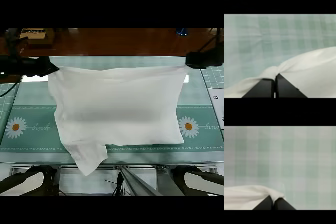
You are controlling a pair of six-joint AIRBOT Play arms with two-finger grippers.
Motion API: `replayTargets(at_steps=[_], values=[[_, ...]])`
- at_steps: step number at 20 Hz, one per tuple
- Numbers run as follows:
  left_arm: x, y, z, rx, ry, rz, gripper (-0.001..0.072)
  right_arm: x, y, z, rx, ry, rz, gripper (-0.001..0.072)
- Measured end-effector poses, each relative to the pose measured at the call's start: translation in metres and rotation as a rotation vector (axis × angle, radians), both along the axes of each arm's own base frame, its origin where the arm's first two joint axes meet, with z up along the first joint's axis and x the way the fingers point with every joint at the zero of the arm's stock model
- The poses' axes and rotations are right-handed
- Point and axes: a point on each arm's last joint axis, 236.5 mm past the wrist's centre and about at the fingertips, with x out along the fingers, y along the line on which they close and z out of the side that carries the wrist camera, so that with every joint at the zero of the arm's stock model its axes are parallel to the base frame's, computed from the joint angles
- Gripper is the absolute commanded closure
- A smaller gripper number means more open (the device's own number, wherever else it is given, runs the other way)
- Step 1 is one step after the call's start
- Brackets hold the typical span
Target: Fold the shirts.
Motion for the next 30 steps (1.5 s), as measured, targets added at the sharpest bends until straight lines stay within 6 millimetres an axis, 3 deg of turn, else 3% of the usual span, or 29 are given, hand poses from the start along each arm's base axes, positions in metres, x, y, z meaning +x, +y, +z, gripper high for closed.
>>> replayTargets(at_steps=[3,6,10,13,17,22,26,27,28,29,30], values=[[0.040,0.010,-0.028,0.014,-0.041,0.081,0.0687,0.043,0.001,-0.015,0.038,-0.100,-0.038,0.0678],[0.061,0.016,-0.059,0.027,-0.038,0.129,0.0687,0.072,-0.001,-0.041,0.064,-0.137,-0.077,0.0678],[0.073,0.014,-0.099,0.038,0.006,0.146,0.0687,0.088,-0.001,-0.084,0.101,-0.104,-0.112,0.0678],[0.070,0.009,-0.117,0.038,0.049,0.128,0.0687,0.089,0.002,-0.101,0.128,-0.074,-0.124,0.0678],[0.044,0.009,-0.120,-0.001,0.158,0.087,0.0688,0.066,0.000,-0.102,0.142,0.016,-0.125,0.0678],[-0.020,0.001,-0.131,-0.040,0.401,-0.048,0.0687,0.007,-0.005,-0.115,0.078,0.260,-0.068,0.0678],[-0.046,-0.014,-0.141,-0.049,0.508,-0.109,0.0684,-0.021,0.001,-0.124,0.090,0.383,-0.049,0.0676],[-0.051,-0.018,-0.145,-0.051,0.528,-0.122,0.0574,-0.024,0.002,-0.125,0.095,0.398,-0.046,0.0615],[-0.055,-0.020,-0.148,-0.053,0.550,-0.127,0.0406,-0.027,0.003,-0.126,0.099,0.411,-0.043,0.0462],[-0.057,-0.022,-0.149,-0.057,0.564,-0.130,0.0355,-0.028,0.004,-0.126,0.101,0.417,-0.041,0.0382],[-0.060,-0.022,-0.148,-0.058,0.578,-0.137,0.0333,-0.030,0.003,-0.125,0.097,0.424,-0.032,0.0353]])
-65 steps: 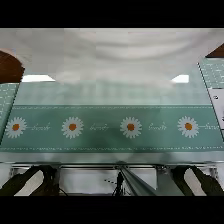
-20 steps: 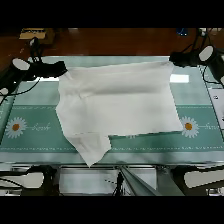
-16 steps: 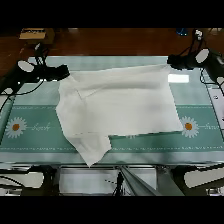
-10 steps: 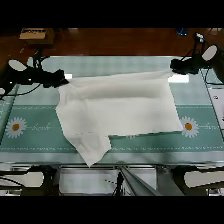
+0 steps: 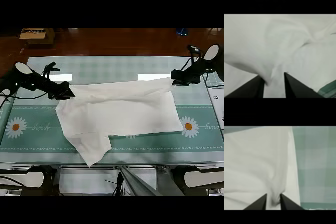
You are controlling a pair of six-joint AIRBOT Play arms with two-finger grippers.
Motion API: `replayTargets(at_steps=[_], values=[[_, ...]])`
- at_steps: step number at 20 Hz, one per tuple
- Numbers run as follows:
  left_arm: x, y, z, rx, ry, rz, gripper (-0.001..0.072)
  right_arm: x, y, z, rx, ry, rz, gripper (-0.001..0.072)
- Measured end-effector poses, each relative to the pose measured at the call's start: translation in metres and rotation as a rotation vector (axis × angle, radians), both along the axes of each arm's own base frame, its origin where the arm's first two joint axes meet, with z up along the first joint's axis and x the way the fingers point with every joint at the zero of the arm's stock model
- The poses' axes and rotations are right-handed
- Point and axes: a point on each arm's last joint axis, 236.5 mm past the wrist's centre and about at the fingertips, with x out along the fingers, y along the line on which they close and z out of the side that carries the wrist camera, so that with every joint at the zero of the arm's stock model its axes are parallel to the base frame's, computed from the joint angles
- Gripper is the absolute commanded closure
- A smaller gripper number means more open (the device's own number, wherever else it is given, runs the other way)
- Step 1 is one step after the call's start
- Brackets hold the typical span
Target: Fold the shirts.
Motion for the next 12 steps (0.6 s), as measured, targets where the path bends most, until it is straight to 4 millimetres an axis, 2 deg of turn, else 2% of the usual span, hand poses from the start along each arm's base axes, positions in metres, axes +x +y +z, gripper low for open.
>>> replayTargets(at_steps=[2,3,5,6,7,8,10,12], values=[[-0.008,0.005,0.010,-0.014,0.022,-0.013,0.0324,-0.007,-0.004,0.010,-0.008,0.010,0.045,0.0286],[-0.015,0.011,0.019,-0.024,0.035,-0.023,0.0325,-0.015,-0.008,0.017,-0.017,0.031,0.077,0.0284],[-0.029,0.031,0.040,-0.019,0.032,-0.015,0.0309,-0.038,-0.023,0.033,-0.029,0.076,0.096,0.0281],[-0.041,0.042,0.048,-0.009,0.033,-0.003,0.0292,-0.049,-0.034,0.041,-0.036,0.085,0.086,0.0241],[-0.055,0.052,0.053,0.000,0.040,0.012,0.0178,-0.061,-0.044,0.046,-0.036,0.099,0.071,0.0209],[-0.074,0.060,0.056,0.004,0.058,0.028,0.0127,-0.075,-0.053,0.050,-0.027,0.110,0.048,0.0209],[-0.112,0.066,0.051,0.000,0.107,0.064,0.0127,-0.099,-0.067,0.047,0.014,0.124,-0.012,0.0209],[-0.148,0.063,0.036,-0.012,0.172,0.087,0.0127,-0.118,-0.069,0.041,0.091,0.119,-0.064,0.0209]])
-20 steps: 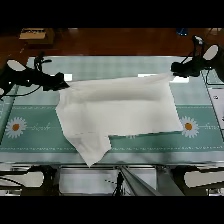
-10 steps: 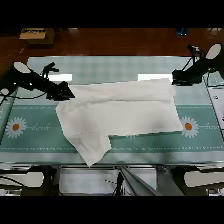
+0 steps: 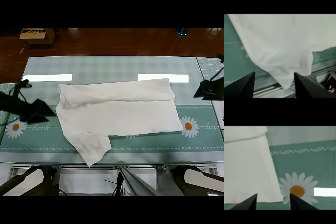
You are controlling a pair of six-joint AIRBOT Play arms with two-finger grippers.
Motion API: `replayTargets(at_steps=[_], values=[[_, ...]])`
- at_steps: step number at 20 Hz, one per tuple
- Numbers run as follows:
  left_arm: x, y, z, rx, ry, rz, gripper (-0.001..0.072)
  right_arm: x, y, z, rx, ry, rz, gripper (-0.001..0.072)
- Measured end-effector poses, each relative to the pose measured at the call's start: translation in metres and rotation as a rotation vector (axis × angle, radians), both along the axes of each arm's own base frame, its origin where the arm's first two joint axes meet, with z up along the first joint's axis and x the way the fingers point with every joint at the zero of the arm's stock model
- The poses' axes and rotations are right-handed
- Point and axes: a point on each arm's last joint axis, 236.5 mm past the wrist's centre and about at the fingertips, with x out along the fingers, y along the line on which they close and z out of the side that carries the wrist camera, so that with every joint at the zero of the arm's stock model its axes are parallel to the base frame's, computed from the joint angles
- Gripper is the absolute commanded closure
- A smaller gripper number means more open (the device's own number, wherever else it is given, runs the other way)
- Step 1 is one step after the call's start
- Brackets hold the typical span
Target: Fold the shirts.
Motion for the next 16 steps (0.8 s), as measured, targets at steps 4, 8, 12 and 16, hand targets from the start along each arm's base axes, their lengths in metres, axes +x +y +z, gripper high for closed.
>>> replayTargets(at_steps=[4,8,12,16], values=[[-0.059,-0.015,-0.036,-0.041,0.144,0.020,0.0127,-0.017,0.004,-0.004,0.096,-0.044,-0.076,0.0210],[-0.086,-0.026,-0.064,-0.056,0.206,0.059,0.0127,-0.019,0.005,-0.003,0.120,-0.078,-0.102,0.0210],[-0.080,-0.039,-0.079,-0.064,0.166,0.093,0.0133,-0.020,0.003,-0.004,0.118,-0.086,-0.106,0.0210],[-0.071,-0.056,-0.089,-0.032,0.127,0.084,0.0134,-0.021,0.002,-0.004,0.110,-0.086,-0.108,0.0210]])
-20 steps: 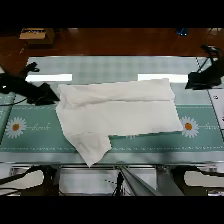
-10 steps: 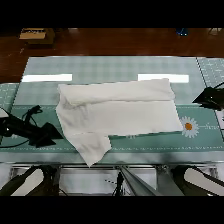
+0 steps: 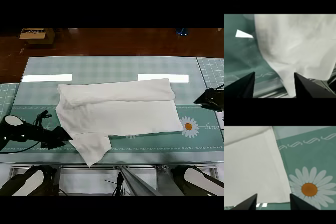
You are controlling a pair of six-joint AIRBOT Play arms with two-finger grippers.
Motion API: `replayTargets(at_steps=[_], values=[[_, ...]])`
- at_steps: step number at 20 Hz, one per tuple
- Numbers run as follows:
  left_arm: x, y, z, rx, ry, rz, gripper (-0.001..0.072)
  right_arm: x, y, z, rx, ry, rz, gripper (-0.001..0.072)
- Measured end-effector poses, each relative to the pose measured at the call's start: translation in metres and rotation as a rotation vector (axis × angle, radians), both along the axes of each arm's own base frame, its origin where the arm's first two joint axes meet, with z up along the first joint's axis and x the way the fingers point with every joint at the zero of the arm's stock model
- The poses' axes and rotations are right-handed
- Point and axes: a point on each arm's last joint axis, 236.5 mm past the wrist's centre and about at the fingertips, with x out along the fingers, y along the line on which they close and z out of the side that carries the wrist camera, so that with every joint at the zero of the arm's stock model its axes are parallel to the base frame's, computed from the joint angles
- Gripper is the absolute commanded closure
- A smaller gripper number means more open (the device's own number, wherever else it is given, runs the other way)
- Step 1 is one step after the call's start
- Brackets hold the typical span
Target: Fold the shirts.
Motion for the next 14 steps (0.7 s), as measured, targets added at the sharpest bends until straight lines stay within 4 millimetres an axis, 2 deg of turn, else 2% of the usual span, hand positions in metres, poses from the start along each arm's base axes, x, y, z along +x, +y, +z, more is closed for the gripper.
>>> replayTargets(at_steps=[2,3,5,6,8,12,13,14], values=[[0.003,-0.014,-0.003,0.002,-0.007,-0.014,0.0224,0.000,0.000,0.000,-0.001,0.001,-0.001,0.0211],[0.004,-0.020,-0.007,0.006,-0.009,-0.022,0.0325,0.000,0.000,0.000,-0.001,0.002,-0.002,0.0211],[0.004,-0.031,-0.014,0.014,-0.002,-0.039,0.0628,0.000,-0.001,0.000,-0.002,0.003,-0.005,0.0211],[0.004,-0.036,-0.019,0.018,0.001,-0.049,0.0681,-0.001,-0.001,-0.001,-0.004,0.004,-0.005,0.0211],[0.000,-0.044,-0.022,0.011,0.015,-0.067,0.0687,-0.004,-0.005,-0.003,-0.021,0.019,-0.001,0.0213],[-0.004,-0.049,-0.025,0.010,0.026,-0.091,0.0687,-0.021,-0.026,-0.013,-0.073,0.077,-0.028,0.0206],[-0.005,-0.049,-0.026,0.011,0.026,-0.095,0.0686,-0.025,-0.026,-0.018,-0.054,0.080,-0.038,0.0127],[-0.005,-0.050,-0.026,0.011,0.027,-0.098,0.0687,-0.028,-0.025,-0.023,-0.028,0.082,-0.046,0.0112]])
